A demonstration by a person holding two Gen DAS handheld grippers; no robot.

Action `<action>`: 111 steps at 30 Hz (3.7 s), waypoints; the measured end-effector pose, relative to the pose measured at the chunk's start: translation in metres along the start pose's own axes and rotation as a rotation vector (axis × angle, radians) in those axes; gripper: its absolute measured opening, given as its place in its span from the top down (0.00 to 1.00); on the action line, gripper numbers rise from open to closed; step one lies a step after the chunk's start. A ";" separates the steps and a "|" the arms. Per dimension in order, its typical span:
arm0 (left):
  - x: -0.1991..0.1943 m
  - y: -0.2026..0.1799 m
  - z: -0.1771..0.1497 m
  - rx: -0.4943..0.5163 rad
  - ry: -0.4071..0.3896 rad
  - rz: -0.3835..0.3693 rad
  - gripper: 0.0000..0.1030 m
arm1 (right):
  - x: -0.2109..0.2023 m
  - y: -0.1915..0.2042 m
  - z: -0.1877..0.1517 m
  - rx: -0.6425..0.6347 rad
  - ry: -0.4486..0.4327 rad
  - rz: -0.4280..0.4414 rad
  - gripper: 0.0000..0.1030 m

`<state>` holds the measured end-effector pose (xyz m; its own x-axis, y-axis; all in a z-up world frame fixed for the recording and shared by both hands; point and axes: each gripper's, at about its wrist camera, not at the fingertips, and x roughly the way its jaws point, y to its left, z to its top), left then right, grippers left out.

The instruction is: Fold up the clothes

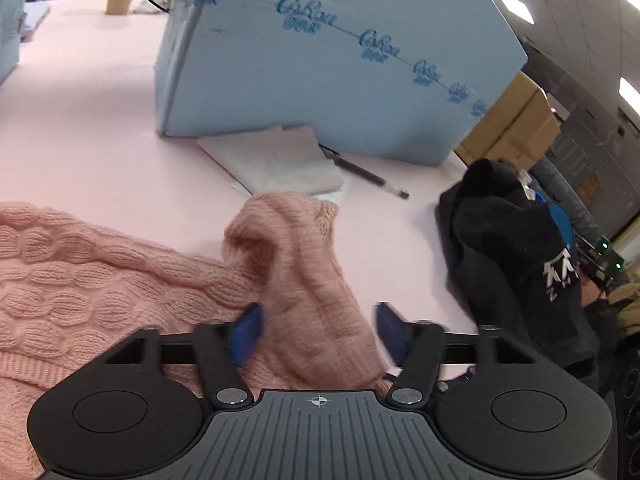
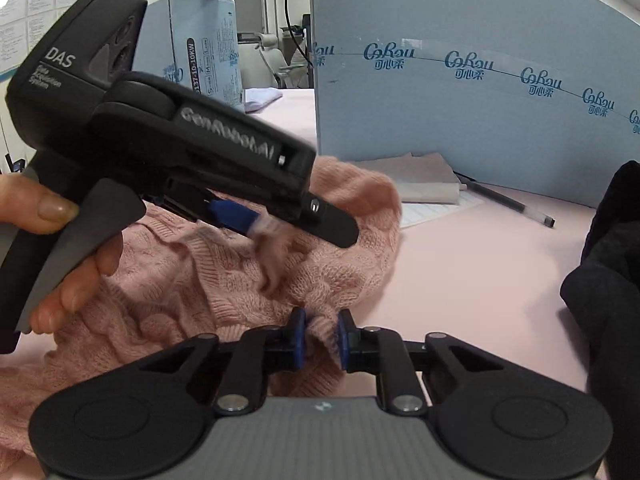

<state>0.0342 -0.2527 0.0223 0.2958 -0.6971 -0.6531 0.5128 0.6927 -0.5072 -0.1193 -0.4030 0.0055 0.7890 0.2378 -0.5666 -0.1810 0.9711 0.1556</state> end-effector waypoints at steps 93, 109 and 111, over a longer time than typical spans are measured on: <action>-0.089 0.101 0.103 -0.167 -0.269 -0.154 0.08 | 0.070 -0.084 0.116 0.579 -0.067 0.157 0.17; -0.311 0.195 -0.119 -0.334 -0.561 0.106 0.02 | -0.109 -0.008 -0.014 0.529 0.045 0.475 0.14; -0.317 0.212 -0.134 -0.410 -0.572 0.145 0.02 | -0.117 0.006 -0.033 0.542 0.084 0.503 0.14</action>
<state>-0.0590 0.1406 0.0465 0.7716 -0.5027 -0.3899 0.1252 0.7209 -0.6816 -0.2323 -0.4238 0.0459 0.6360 0.6728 -0.3779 -0.1761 0.6033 0.7778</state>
